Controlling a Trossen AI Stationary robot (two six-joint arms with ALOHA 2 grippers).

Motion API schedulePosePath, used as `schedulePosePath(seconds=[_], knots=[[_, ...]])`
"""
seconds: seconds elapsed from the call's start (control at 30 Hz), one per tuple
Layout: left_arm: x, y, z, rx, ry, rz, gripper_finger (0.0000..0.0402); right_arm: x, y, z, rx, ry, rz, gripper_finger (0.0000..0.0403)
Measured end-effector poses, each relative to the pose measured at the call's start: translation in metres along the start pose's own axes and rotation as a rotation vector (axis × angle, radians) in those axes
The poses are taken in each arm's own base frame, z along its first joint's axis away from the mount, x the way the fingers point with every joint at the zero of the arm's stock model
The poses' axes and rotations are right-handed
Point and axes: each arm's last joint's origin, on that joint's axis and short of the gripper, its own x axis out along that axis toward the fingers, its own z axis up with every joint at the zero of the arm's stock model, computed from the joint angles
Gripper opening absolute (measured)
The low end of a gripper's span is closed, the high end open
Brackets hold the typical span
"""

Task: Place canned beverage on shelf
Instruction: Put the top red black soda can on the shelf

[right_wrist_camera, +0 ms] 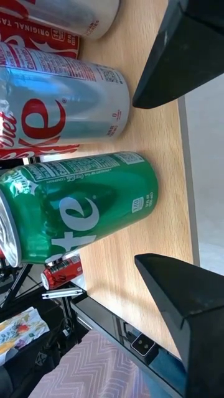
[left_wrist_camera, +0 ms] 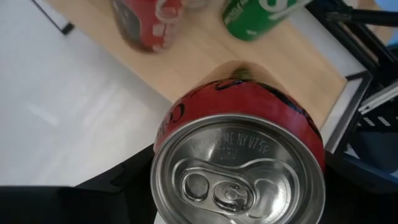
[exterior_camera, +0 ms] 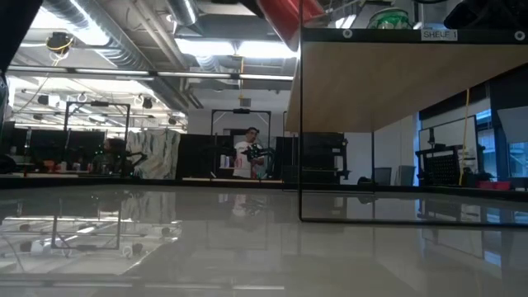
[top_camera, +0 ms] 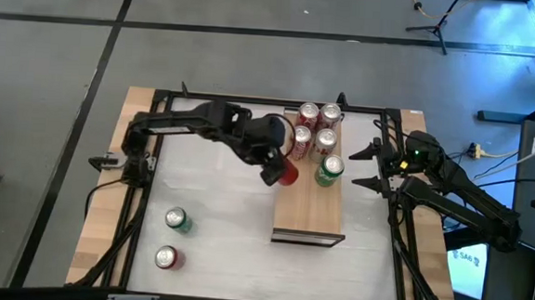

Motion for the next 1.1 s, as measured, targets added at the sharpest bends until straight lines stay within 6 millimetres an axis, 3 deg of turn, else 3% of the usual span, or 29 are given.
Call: schedulePosePath(seconds=[0.47,0.73,1.1], knots=[[0.022,0.004,0.017,0.047,-0.063,0.046,0.0285,0.0,0.0,0.0,0.0,0.0,-0.001,0.0397],[0.038,0.0,0.016,0.082,-0.046,0.081,0.0286,0.0,0.0,0.0,0.0,0.0,-0.001,0.0397],[0.044,0.0,0.017,0.081,-0.058,0.099,0.0286,0.0,0.0,0.0,0.0,0.001,0.0,0.0397]])
